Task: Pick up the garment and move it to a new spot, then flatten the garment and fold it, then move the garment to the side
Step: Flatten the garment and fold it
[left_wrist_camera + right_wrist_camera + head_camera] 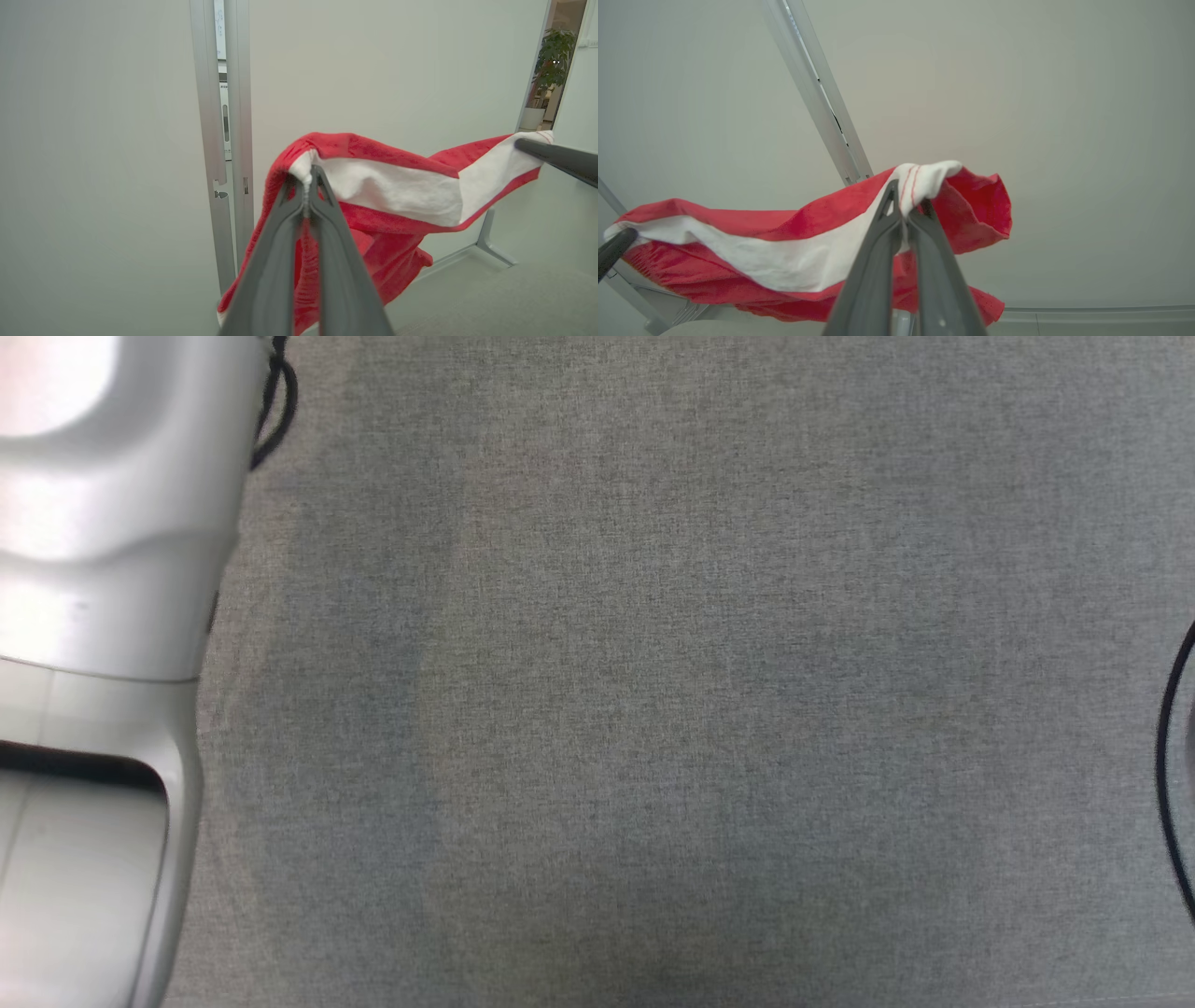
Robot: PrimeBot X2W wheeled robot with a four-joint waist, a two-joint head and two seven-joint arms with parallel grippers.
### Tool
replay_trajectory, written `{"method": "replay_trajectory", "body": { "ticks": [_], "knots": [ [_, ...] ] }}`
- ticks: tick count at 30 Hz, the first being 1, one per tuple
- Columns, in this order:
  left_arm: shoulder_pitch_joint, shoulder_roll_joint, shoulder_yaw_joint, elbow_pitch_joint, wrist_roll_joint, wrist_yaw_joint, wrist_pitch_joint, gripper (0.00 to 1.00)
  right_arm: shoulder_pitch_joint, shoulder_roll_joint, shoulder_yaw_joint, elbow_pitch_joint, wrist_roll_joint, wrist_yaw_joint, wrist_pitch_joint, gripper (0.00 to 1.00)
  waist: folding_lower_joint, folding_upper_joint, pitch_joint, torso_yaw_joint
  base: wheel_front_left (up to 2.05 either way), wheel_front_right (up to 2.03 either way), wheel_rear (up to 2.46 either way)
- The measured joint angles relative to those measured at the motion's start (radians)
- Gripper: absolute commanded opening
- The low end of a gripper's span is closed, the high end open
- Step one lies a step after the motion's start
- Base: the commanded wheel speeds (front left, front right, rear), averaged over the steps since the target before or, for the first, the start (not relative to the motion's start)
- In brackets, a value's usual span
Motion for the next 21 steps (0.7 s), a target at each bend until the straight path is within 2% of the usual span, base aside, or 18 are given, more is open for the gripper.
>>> {"method": "replay_trajectory", "body": {
  "ticks": [4, 7, 10, 13, 15, 18, 21],
  "knots": [
    [0.132, -0.009, -0.057, 0.091, -0.024, -0.01, -0.04, 0.0, 0.206, -0.009, 0.087, -0.019, 0.07, 0.0, -0.053, 0.0, 0.0, 0.0, 0.009, -0.003, 0.0, 0.0, 0.0],
    [0.245, -0.008, -0.11, 0.059, -0.057, -0.013, -0.059, 0.0, 0.359, -0.047, 0.163, -0.092, 0.131, 0.0, -0.095, 0.0, -0.0002, 0.0, -0.009, -0.004, 0.0, 0.0, 0.0],
    [0.411, 0.013, -0.141, -0.05, -0.109, -0.014, -0.062, 0.0, 0.526, -0.115, 0.238, -0.2, 0.18, 0.0, -0.145, 0.0, -0.0003, 0.0, -0.04, -0.008, 0.0, 0.0, 0.0],
    [0.591, 0.072, -0.153, -0.21, -0.113, -0.014, -0.064, 0.0, 0.684, -0.208, 0.261, -0.299, 0.239, 0.0, -0.178, 0.0, -0.0004, 0.0, -0.078, -0.012, 0.0, 0.0, 0.0],
    [0.714, 0.096, -0.149, -0.292, -0.116, -0.014, -0.064, 0.0, 0.787, -0.249, 0.266, -0.339, 0.278, 0.0, -0.195, 0.0, -0.0004, 0.0, -0.104, -0.013, 0.0, 0.0, 0.0],
    [0.92, 0.118, -0.125, -0.383, -0.109, -0.013, -0.064, 0.0, 0.937, -0.294, 0.287, -0.389, 0.307, 0.0, -0.217, 0.0, -0.0004, 0.0, -0.155, -0.015, 0.0, 0.0, 0.0],
    [1.115, 0.116, -0.108, -0.453, -0.121, -0.005, -0.064, 0.0, 1.067, -0.326, 0.304, -0.422, 0.333, 0.0, -0.235, 0.0, -0.0004, 0.0, -0.215, -0.02, 0.0, 0.0, 0.0]
  ]
}}
